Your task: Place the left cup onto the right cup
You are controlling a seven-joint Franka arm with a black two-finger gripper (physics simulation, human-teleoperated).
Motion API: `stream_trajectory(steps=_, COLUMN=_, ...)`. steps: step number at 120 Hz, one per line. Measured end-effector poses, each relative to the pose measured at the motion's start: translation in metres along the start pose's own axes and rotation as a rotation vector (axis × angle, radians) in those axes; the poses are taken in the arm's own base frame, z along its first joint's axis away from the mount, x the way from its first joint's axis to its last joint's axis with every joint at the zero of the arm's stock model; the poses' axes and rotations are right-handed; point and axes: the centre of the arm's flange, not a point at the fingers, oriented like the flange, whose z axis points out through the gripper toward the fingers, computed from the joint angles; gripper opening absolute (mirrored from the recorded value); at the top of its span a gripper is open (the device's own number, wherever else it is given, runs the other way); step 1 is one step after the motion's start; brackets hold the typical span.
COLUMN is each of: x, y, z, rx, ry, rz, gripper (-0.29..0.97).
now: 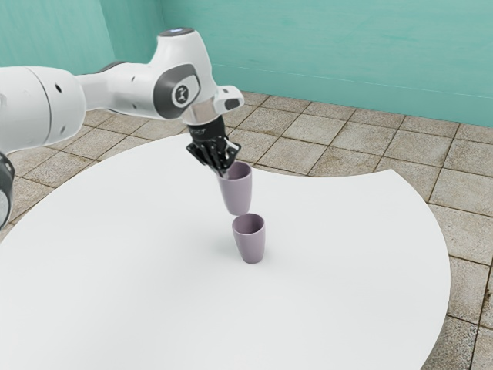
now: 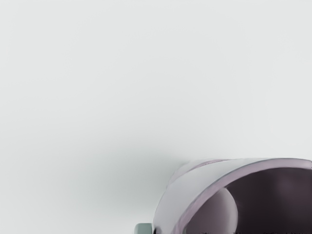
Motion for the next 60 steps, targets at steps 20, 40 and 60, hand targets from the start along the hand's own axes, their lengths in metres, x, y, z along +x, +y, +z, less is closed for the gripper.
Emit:
stream_trajectory(steps=20, x=0.006, y=0.001, z=0.007, rx=0.001, ry=-0.002, rz=-0.005, gripper=-0.11)
stream_trajectory(steps=40, x=0.007, y=0.001, z=0.009, rx=-0.005, ry=0.0, rz=-0.013, gripper=-0.11)
stream_trajectory(steps=60, x=0.008, y=0.002, z=0.017, rx=-0.017, ry=-0.009, rz=-0.023, gripper=-0.11)
